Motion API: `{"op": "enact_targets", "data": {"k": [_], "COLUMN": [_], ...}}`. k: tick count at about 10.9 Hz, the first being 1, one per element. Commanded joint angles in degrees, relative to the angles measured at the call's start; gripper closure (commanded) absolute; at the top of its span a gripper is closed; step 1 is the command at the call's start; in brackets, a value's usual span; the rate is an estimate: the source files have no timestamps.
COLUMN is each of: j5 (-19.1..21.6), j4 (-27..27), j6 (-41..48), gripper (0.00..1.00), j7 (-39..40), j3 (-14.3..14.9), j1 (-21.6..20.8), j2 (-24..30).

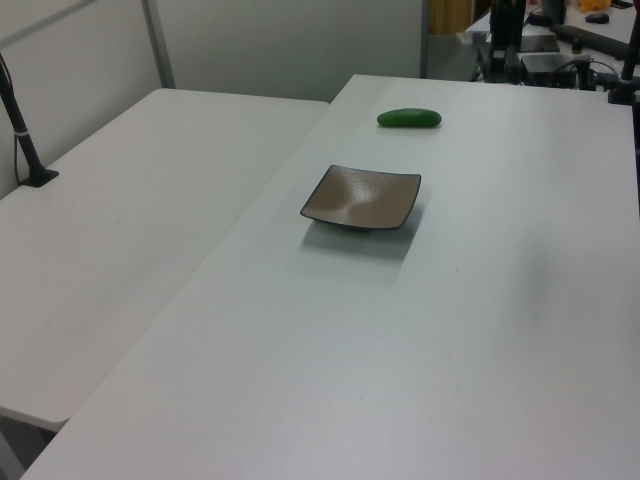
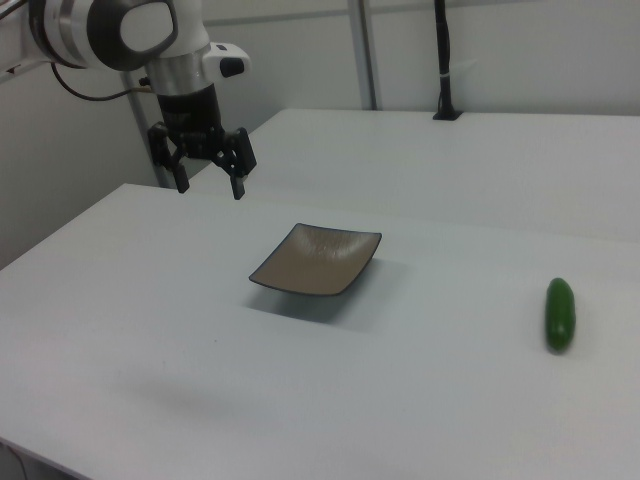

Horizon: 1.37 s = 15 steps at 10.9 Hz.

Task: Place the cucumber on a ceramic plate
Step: 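Move the open gripper toward the green cucumber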

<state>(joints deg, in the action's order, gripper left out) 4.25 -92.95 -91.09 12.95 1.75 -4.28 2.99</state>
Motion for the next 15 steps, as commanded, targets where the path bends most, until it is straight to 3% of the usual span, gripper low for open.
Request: {"op": "enact_targets", "data": {"k": [1, 8, 9, 12, 15], "j5": [0.84, 0.76, 0.15, -0.04, -1.97], "j4": [-2.06, -1.98, -2.06, -1.71, 0.22], "j6": [-2.77, 0.73, 1.17, 2.41, -2.92], "gripper": [0.00, 0.00, 0.00, 0.00, 0.00], "j7": [0.76, 1.81, 5.55, 27.77, 28.71], "j3": [0.10, 0.10, 0.10, 0.27, 0.45], "j1": [-0.21, 0.23, 1.62, 7.07, 11.20], "j2": [-0.51, -0.70, -0.88, -1.41, -5.78]}}
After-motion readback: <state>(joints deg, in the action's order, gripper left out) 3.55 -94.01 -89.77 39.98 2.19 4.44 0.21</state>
